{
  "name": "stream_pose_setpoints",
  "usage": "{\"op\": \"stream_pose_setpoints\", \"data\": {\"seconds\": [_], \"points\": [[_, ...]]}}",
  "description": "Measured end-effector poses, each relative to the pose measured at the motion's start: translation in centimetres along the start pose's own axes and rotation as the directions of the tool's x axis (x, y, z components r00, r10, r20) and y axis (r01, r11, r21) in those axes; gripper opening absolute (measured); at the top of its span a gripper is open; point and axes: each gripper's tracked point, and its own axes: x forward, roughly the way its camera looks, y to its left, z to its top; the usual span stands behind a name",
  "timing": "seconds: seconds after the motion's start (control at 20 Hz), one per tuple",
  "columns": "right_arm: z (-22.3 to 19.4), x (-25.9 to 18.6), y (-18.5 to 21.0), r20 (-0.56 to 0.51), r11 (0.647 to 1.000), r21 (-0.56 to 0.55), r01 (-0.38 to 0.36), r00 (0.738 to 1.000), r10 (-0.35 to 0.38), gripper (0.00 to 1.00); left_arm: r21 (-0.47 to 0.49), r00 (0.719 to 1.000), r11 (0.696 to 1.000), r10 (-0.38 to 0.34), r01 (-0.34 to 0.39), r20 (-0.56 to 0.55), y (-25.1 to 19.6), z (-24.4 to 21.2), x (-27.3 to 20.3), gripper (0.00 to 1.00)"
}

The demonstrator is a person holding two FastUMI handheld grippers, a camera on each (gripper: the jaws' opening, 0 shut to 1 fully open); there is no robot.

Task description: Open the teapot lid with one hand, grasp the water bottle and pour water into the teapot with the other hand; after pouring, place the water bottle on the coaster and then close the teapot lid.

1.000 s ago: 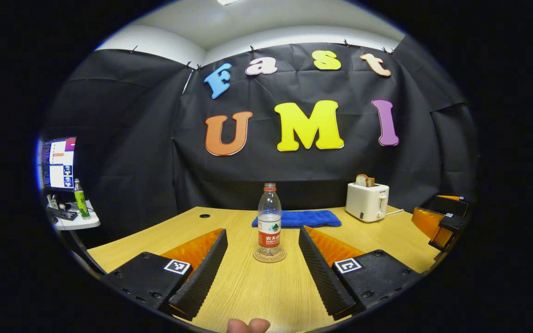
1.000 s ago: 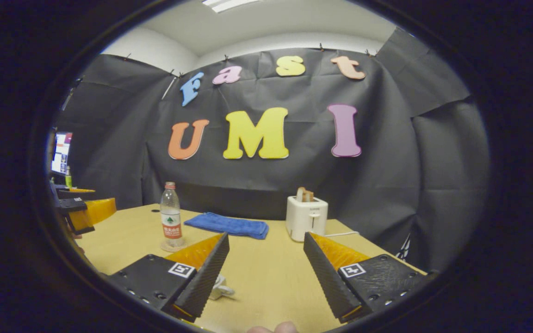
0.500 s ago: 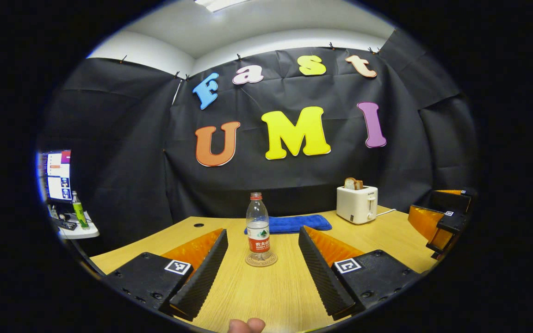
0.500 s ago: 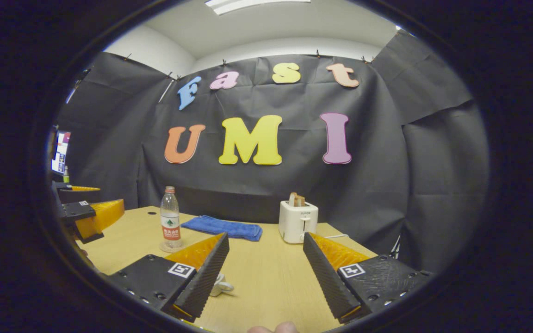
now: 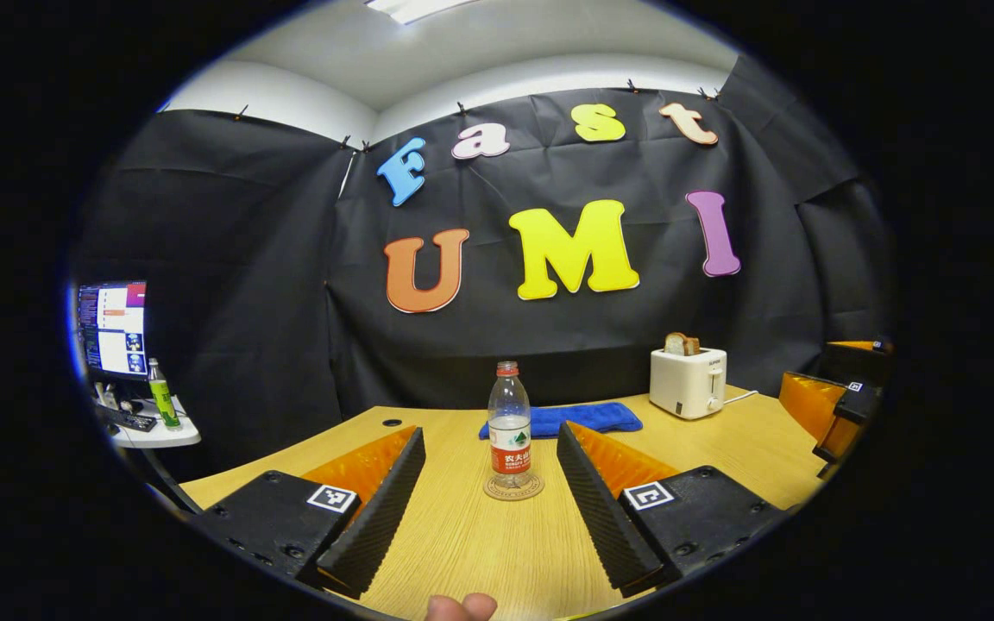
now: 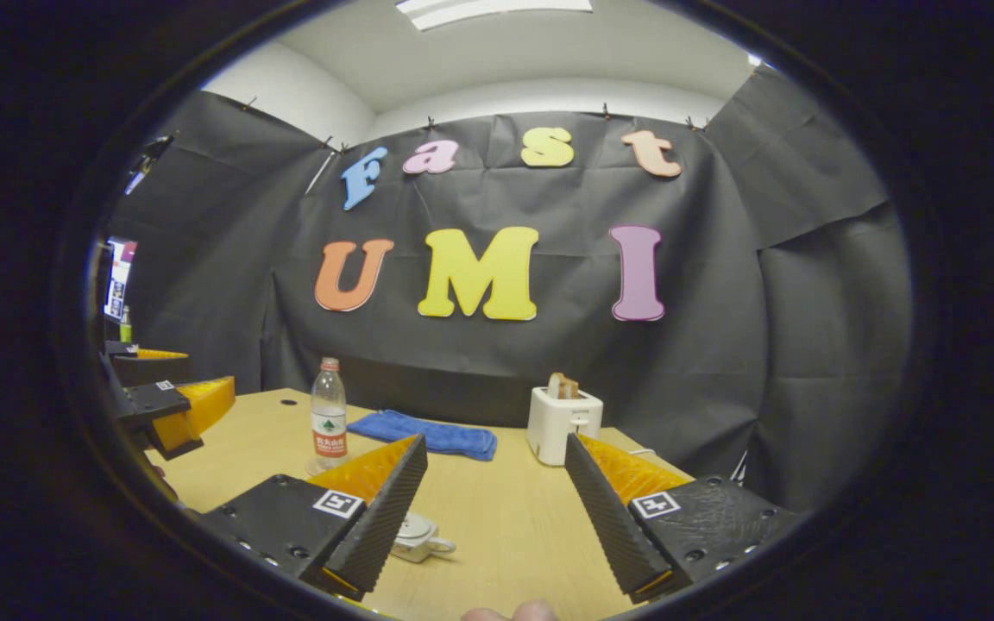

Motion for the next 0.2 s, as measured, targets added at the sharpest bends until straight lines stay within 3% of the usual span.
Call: {"op": "stream_pose_setpoints", "data": {"seconds": [0.2], "points": [[0.29, 0.15, 0.24, 0.000, 1.000, 0.006, -0.007, 1.000, 0.007, 0.97, 0.001, 1.000, 1.000, -0.002, 0.002, 0.009, -0.01, 0.31, -0.15, 0.96]]}}
